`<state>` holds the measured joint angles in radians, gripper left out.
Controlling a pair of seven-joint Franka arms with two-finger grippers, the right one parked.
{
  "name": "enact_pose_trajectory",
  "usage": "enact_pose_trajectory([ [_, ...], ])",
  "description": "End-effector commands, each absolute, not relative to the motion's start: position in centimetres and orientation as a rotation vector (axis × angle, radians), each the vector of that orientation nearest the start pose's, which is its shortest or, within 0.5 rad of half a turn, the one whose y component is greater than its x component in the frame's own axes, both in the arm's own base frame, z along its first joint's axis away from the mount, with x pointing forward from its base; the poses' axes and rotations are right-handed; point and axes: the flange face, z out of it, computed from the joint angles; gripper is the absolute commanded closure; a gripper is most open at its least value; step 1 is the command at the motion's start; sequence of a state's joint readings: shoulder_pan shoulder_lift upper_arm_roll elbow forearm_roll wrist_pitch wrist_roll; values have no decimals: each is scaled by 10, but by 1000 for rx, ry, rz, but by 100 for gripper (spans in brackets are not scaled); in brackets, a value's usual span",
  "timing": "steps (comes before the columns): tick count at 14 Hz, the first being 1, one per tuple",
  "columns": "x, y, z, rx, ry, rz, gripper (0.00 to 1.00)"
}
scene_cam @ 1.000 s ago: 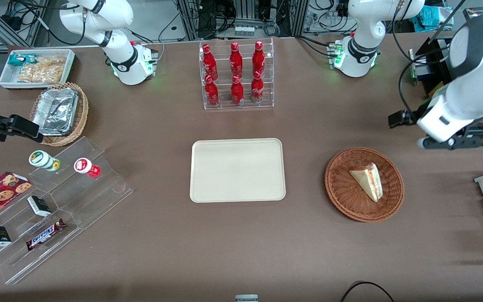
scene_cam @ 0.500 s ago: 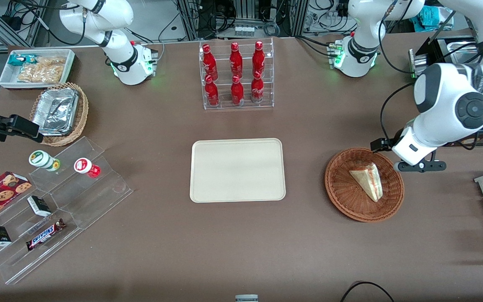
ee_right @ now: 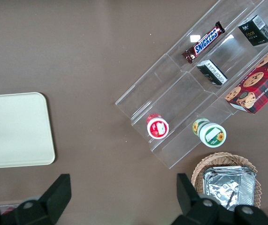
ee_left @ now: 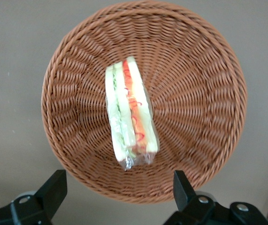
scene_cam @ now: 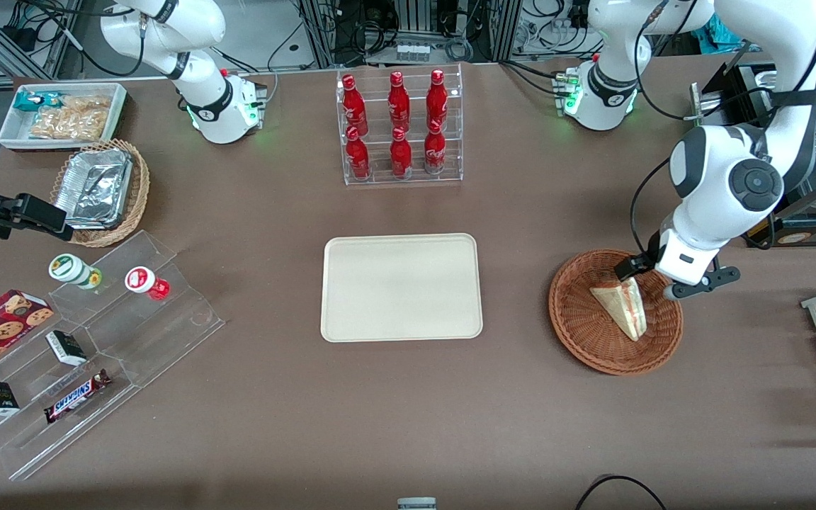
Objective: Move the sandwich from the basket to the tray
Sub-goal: 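Lower the left gripper and close it on the wrapped sandwich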
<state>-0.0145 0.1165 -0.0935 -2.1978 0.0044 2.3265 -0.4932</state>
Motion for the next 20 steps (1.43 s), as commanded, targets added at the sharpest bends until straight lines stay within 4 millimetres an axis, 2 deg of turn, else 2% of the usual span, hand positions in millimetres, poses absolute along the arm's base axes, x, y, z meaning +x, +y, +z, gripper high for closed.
enact_pose_trajectory([
  [1, 551, -60, 315, -3025, -926, -71, 0],
  [3, 557, -60, 298, -3000, -1041, -86, 0],
  [8, 561, -61, 260, -2985, -1113, -60, 0],
  [9, 562, -61, 257, -2981, -1124, -52, 7],
  [12, 560, -62, 253, -2969, -1136, -32, 56],
  [13, 561, -62, 255, -2973, -1125, -35, 74],
  [14, 561, -63, 260, -2977, -1119, -45, 85],
  [15, 563, -65, 267, -2980, -1117, -56, 89],
  [19, 578, -75, 316, -2956, -1063, 30, 89],
  [20, 580, -89, 327, -2961, -1016, 59, 89],
])
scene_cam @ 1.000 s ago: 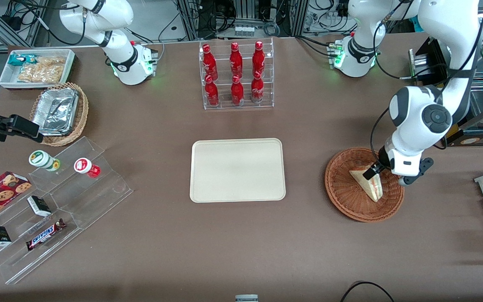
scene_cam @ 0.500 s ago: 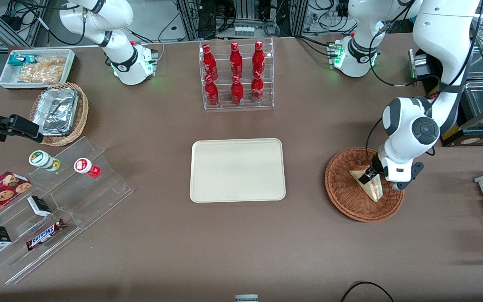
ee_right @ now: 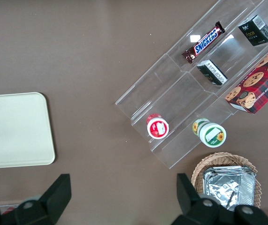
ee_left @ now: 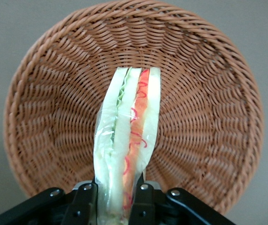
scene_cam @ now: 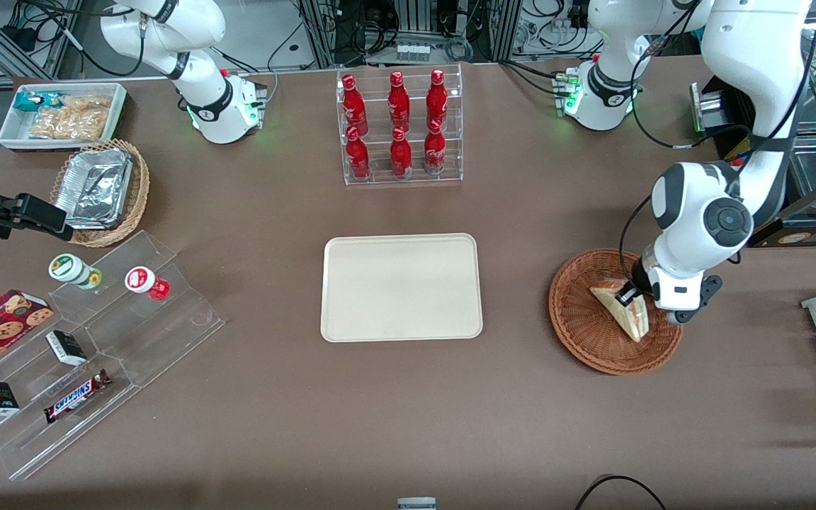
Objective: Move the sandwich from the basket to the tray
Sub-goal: 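Lift the sandwich and carry it with the left gripper over the cream tray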
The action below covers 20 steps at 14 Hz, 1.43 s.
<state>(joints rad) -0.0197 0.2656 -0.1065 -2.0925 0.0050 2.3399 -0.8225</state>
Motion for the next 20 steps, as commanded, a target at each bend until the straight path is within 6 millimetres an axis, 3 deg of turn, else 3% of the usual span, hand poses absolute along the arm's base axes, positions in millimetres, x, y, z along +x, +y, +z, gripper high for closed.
enact_pose_trajectory([
  [1, 583, -103, 337, -2981, -917, 89, 89],
  [3, 585, -130, 348, -3058, -512, 142, 87],
  [4, 584, -144, 352, -3080, -423, 148, 87],
  [9, 585, -245, 352, -3112, -218, 144, 91],
  [12, 582, -309, 345, -3126, -234, 202, 91],
  [17, 556, -423, 320, -3127, -257, 192, 91],
  [20, 541, -472, 301, -3130, -294, 189, 91],
])
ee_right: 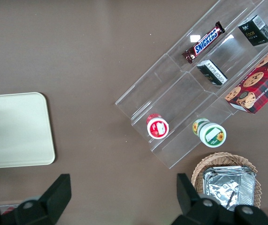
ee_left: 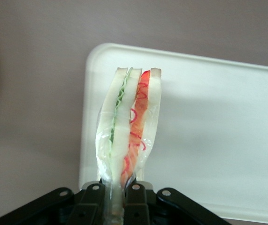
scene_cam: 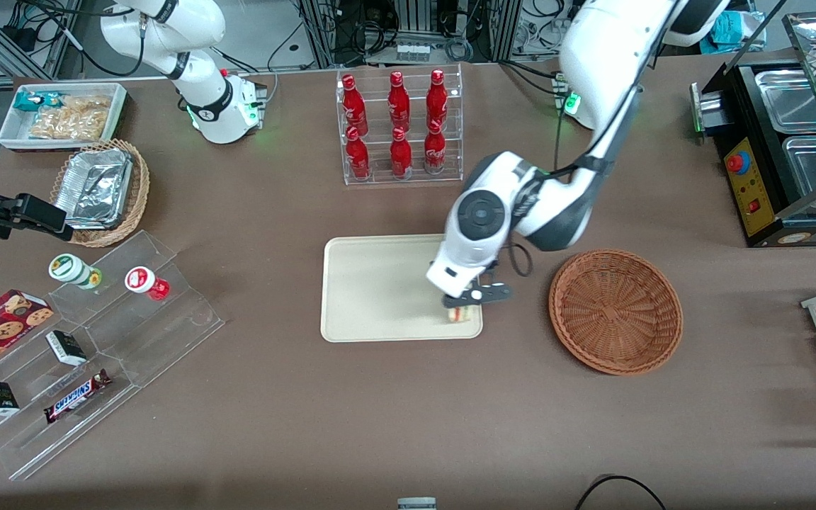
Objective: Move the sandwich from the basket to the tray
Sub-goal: 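Lift the sandwich and carry it with the left gripper over the cream tray, then lower the sandwich onto the tray and open the left gripper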
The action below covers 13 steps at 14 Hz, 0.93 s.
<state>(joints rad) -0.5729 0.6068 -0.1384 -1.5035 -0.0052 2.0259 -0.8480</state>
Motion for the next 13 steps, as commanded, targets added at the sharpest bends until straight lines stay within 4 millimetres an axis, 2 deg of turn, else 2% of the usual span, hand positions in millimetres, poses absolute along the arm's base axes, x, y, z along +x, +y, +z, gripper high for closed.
enact_pose_trajectory([
  [1, 534, -486, 294, -3131, -291, 190, 91],
  [4, 510, -527, 271, -3182, -292, 128, 91],
  [5, 503, -535, 264, -3184, -279, 128, 91],
  [6, 498, -540, 255, -3181, -264, 131, 91],
  [10, 488, -550, 247, -3195, -226, 110, 88],
  [11, 487, -551, 247, -3195, -223, 110, 69],
  [12, 488, -550, 248, -3197, -199, 104, 31],
  [13, 488, -550, 251, -3200, -207, 101, 0],
])
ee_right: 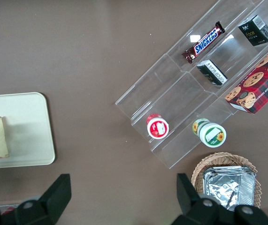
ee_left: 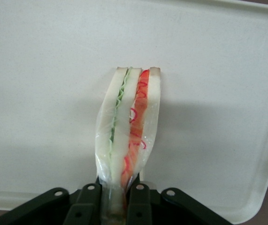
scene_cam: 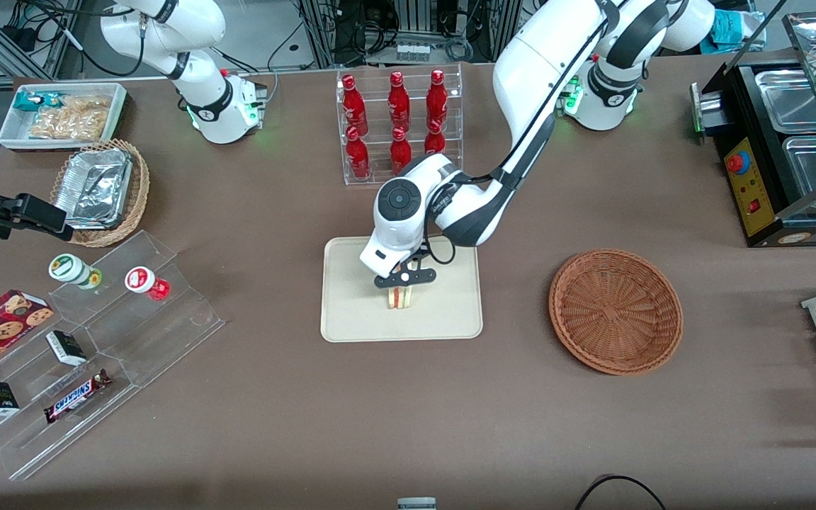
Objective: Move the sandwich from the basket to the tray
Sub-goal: 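Lower the sandwich onto the tray and open the left gripper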
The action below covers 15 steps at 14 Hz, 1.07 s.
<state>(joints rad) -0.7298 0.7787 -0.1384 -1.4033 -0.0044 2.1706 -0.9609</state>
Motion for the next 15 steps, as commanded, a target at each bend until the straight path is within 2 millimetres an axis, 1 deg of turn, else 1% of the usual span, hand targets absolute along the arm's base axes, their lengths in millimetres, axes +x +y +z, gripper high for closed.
enact_pose_trajectory([
  [1, 491, -550, 257, -3203, -216, 85, 0],
  [2, 493, -548, 262, -3204, -223, 75, 0],
  [4, 497, -541, 287, -3196, -240, 61, 0],
  [6, 504, -523, 308, -3121, -242, 58, 0],
  [7, 504, -517, 328, -3105, -249, 39, 0],
  [8, 504, -510, 340, -3088, -278, 53, 0],
  [9, 506, -499, 348, -3048, -337, 83, 0],
  [10, 515, -485, 349, -3021, -404, 98, 0],
  [11, 522, -475, 356, -3021, -447, 99, 0],
  [13, 526, -438, 361, -2988, -487, 129, 0],
  [15, 539, -396, 370, -2970, -555, 129, 0],
])
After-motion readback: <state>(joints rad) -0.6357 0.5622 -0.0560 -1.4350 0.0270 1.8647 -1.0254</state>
